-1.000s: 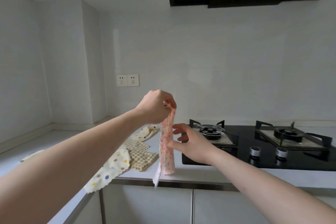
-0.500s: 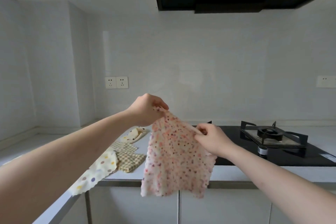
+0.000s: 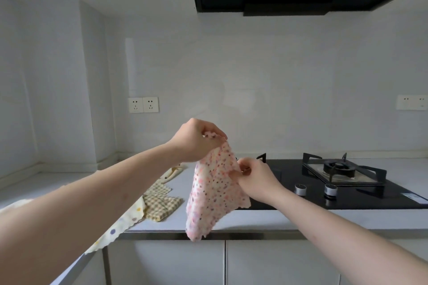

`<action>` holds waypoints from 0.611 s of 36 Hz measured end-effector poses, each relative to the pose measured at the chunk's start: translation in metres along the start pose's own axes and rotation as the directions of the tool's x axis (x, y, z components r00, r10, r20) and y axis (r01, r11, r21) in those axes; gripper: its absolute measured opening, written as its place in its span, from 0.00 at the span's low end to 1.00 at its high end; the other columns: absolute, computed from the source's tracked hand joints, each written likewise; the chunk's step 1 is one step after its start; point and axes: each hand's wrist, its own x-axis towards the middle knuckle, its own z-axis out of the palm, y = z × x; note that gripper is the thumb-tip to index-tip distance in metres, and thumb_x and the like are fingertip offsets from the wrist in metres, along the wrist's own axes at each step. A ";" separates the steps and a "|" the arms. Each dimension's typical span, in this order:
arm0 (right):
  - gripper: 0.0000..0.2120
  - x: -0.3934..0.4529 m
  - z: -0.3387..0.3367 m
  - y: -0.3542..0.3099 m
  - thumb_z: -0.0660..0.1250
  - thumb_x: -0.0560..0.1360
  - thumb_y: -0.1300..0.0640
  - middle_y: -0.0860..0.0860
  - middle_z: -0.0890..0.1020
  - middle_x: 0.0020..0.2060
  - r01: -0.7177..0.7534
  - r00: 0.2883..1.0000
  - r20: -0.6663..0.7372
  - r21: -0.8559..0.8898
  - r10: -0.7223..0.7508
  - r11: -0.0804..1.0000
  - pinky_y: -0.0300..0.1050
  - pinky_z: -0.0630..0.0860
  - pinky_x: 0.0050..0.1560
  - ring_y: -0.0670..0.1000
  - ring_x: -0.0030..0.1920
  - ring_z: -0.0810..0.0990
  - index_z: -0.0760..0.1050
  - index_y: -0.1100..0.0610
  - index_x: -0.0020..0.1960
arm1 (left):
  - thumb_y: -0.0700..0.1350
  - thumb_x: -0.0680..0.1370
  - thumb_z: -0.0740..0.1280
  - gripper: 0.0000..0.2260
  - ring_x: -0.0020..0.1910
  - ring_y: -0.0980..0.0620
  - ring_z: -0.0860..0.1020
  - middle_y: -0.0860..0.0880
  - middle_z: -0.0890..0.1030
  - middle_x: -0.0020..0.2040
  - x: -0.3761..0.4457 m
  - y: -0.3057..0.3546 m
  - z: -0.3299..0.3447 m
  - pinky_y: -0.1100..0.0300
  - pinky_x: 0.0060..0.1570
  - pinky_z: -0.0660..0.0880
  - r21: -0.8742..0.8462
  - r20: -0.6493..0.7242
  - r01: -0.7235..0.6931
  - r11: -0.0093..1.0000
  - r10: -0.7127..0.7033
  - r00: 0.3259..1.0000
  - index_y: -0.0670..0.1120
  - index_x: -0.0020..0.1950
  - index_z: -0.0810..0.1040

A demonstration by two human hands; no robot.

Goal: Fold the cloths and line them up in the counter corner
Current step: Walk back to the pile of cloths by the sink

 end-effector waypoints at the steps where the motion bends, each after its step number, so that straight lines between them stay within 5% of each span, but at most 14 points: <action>1: 0.09 0.001 0.001 -0.001 0.66 0.78 0.49 0.46 0.84 0.42 -0.006 1.000 0.002 0.008 0.006 1.000 0.50 0.81 0.51 0.46 0.45 0.82 0.80 0.53 0.45 | 0.48 0.78 0.72 0.04 0.48 0.59 0.80 0.59 0.84 0.47 0.001 0.000 0.000 0.66 0.44 0.73 0.002 -0.005 -0.003 1.000 0.003 1.000 0.56 0.48 0.87; 9: 0.14 0.009 -0.012 0.006 0.59 0.80 0.55 0.48 0.70 0.31 -0.080 0.996 -0.033 0.029 0.081 0.996 0.46 0.62 0.36 0.50 0.34 0.68 0.66 0.54 0.36 | 0.48 0.77 0.73 0.03 0.52 0.58 0.79 0.57 0.85 0.48 0.001 -0.024 -0.012 0.64 0.51 0.72 0.075 -0.042 0.037 0.997 -0.034 0.999 0.55 0.48 0.87; 13: 0.12 0.008 -0.021 0.011 0.58 0.81 0.59 0.49 0.70 0.28 -0.061 0.998 -0.011 0.026 0.062 0.998 0.40 0.61 0.27 0.47 0.26 0.67 0.68 0.55 0.38 | 0.48 0.77 0.73 0.03 0.45 0.63 0.78 0.60 0.83 0.43 -0.003 -0.040 -0.009 0.74 0.41 0.68 0.128 -0.036 0.041 0.991 -0.037 0.999 0.54 0.47 0.87; 17: 0.11 0.013 -0.020 0.020 0.61 0.79 0.57 0.48 0.73 0.28 -0.030 0.999 -0.028 -0.095 0.028 0.995 0.46 0.61 0.32 0.49 0.30 0.68 0.73 0.53 0.38 | 0.47 0.77 0.73 0.03 0.44 0.61 0.78 0.59 0.83 0.41 -0.002 -0.053 -0.005 0.69 0.44 0.70 0.158 -0.042 0.068 0.985 -0.062 0.997 0.53 0.47 0.87; 22: 0.20 0.027 -0.011 0.036 0.60 0.81 0.51 0.47 0.68 0.28 -0.060 0.997 -0.052 -0.065 0.056 0.996 0.46 0.58 0.33 0.49 0.30 0.64 0.61 0.53 0.33 | 0.47 0.77 0.73 0.03 0.50 0.55 0.80 0.55 0.85 0.45 0.005 -0.064 0.003 0.64 0.50 0.71 0.146 -0.044 0.117 0.982 -0.112 0.993 0.53 0.46 0.87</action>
